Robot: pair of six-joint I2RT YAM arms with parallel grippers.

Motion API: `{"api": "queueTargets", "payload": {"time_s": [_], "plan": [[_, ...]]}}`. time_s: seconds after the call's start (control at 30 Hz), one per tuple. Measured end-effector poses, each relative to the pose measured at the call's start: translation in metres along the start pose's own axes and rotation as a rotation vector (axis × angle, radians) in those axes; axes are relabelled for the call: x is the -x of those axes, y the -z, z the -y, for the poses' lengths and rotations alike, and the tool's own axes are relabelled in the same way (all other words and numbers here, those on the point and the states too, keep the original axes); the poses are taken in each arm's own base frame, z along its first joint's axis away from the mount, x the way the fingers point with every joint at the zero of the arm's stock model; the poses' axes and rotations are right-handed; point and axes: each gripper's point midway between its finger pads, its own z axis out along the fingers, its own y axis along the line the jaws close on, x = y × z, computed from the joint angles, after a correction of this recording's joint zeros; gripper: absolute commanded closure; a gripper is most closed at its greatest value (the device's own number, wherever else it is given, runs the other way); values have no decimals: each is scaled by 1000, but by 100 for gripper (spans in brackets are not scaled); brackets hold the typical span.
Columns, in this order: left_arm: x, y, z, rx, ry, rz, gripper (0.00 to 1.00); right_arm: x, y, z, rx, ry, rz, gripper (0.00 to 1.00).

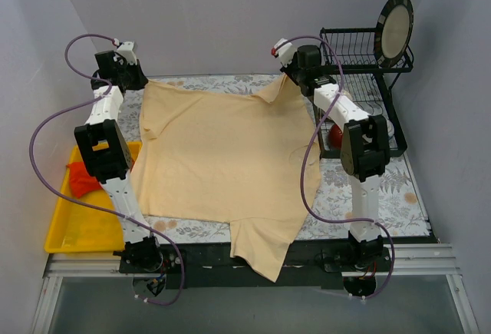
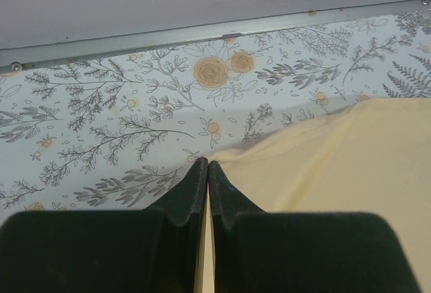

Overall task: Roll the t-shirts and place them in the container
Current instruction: Flatten out the T-shirt at the center of the board.

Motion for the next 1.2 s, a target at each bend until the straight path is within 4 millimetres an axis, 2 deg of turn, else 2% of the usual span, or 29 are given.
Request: {"api": "queueTargets", "payload": {"time_s": [0.2, 0.33, 0.53, 0.67, 0.77, 0.87, 1.0, 1.13, 1.2], "plan": [[11, 22, 18, -50, -7, 11, 100, 13, 49, 0, 12, -21, 3, 99], [18, 31, 27, -82, -13, 21, 100, 16, 69, -2, 7, -37, -3, 99], [16, 33, 36, -134, 12, -11, 99, -5, 87, -11, 11, -64, -61, 99], [34, 33, 41, -165, 3, 1, 100, -17, 93, -18, 29, -88, -102, 99], [63, 29, 41, -183, -29, 37, 100, -19, 99, -20, 36, -109, -113, 99], [74, 26, 42, -196, -43, 44, 100, -19, 109, -20, 37, -133, -122, 99], [54, 27, 45, -211, -37, -16, 100, -16, 124, -18, 40, -168, -134, 99], [9, 29, 51, -237, -17, -143, 100, -14, 147, -18, 49, -210, -142, 99], [-7, 33, 53, -248, -9, -197, 100, -17, 159, -22, 62, -232, -160, 99]]}}
